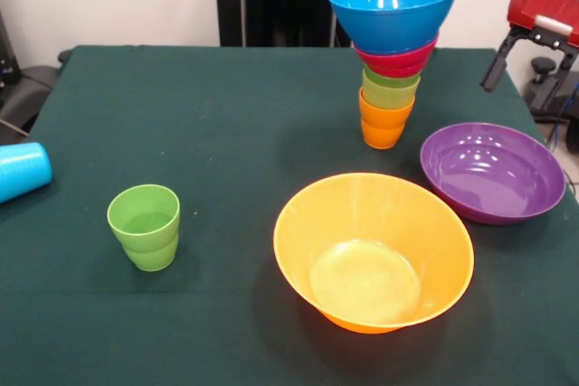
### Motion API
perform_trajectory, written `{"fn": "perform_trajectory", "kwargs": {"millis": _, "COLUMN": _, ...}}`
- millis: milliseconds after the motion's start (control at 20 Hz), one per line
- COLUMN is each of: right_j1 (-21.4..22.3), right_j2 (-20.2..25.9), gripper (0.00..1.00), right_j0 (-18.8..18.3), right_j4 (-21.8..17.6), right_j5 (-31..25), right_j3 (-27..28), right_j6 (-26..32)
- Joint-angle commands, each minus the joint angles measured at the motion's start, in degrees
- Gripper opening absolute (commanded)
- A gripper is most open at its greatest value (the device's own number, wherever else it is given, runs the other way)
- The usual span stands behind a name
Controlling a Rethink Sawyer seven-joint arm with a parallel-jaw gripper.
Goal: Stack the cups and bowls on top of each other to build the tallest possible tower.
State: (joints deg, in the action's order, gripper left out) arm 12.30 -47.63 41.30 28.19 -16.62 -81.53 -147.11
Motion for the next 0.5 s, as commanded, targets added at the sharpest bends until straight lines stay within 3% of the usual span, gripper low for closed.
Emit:
{"fn": "perform_trajectory", "kwargs": {"millis": 50, "right_j1": 9.4, "right_j2": 13.2, "gripper": 1.00, "right_j0": -6.3, "right_j4": -6.2, "right_j5": -7.2, "right_j3": -2.1, "right_j6": 6.4}}
{"fn": "perform_trajectory", "kwargs": {"millis": 200, "right_j1": 8.8, "right_j2": 11.9, "gripper": 1.00, "right_j0": -4.7, "right_j4": -6.5, "right_j5": -8.3, "right_j3": -1.8, "right_j6": 4.1}}
{"fn": "perform_trajectory", "kwargs": {"millis": 500, "right_j1": 5.4, "right_j2": 12.0, "gripper": 1.00, "right_j0": -3.0, "right_j4": -6.7, "right_j5": -5.4, "right_j3": -0.4, "right_j6": -0.7}}
